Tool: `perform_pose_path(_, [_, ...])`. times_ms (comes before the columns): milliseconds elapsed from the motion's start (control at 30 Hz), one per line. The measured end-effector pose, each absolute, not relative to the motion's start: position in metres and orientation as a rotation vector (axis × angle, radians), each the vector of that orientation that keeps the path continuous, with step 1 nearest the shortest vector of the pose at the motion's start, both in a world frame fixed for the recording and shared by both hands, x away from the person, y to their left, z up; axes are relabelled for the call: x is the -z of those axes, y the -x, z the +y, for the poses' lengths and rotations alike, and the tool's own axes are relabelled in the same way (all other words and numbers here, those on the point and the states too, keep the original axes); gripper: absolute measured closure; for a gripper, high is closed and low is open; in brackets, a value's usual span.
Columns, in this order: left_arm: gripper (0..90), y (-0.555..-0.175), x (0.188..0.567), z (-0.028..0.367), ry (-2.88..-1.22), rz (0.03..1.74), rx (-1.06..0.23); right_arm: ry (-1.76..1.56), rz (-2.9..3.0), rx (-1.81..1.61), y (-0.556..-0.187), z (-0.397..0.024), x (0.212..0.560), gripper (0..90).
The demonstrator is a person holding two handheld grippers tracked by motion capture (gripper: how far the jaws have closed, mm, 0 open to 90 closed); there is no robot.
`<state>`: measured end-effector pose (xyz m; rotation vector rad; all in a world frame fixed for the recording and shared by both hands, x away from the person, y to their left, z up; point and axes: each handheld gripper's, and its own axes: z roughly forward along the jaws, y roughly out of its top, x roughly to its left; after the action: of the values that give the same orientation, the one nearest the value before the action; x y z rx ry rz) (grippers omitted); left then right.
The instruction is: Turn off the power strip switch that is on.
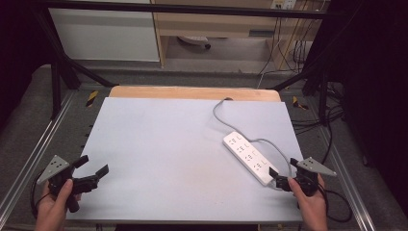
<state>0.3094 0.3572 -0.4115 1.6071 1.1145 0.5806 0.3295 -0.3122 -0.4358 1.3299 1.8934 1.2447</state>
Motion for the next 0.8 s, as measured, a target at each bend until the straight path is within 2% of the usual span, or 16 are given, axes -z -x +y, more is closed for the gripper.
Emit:
perform_pose_path(367, [6.7,-0.31,0.412,0.356,-1.615,1.129,-0.577,-1.345,1.849,-1.244,-0.33,-0.313,0.436,3.9])
perform_pose_path(800, [6.1,-0.311,0.414,0.354,-1.637,1.114,-0.568,-1.356,1.746,-1.274,-0.337,-0.305,0.419,2.6])
